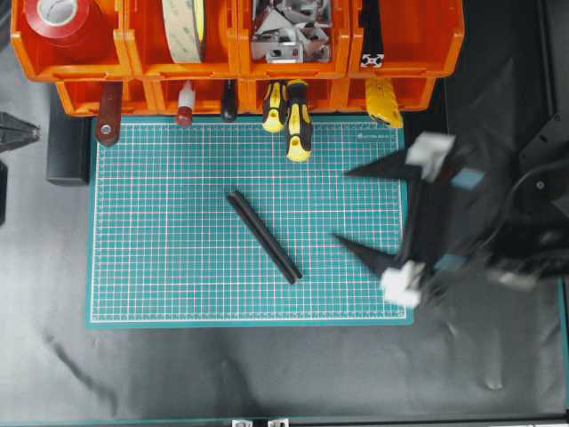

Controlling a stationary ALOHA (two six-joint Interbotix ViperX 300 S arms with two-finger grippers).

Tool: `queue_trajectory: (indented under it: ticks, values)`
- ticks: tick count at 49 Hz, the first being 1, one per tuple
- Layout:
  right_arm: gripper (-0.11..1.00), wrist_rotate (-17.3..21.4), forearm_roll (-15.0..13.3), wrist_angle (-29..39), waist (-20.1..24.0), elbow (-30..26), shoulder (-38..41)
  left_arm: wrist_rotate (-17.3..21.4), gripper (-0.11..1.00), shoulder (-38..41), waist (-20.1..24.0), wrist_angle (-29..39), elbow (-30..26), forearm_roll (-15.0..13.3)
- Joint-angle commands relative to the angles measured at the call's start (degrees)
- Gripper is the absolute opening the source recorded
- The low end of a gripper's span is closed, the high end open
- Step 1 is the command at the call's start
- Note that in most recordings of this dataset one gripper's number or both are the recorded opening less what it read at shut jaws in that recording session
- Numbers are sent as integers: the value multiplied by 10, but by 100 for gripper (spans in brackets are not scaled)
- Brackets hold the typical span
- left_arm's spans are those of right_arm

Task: Pick frame from container rack with right arm.

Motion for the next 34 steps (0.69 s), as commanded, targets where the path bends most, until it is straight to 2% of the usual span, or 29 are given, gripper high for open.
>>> queue_trajectory:
  ticks: [1,5,13,19,34]
  values:
    - [83,33,-19,-16,-3,33,-62,-2,0,4,-10,7,-18,2]
    - [83,56,-33,-17,-3,61,-106,-3,0,3,-18,19,-19,2]
    - [83,72,-53,-16,-3,107,-199,-24,0,-7,-22,49,-22,2]
    - [83,73,-54,-16,-4,139,-268,-44,0,-17,-22,78,-25,2]
    - [83,73,-54,-18,-3,193,-363,-47,0,-25,-21,87,-27,2]
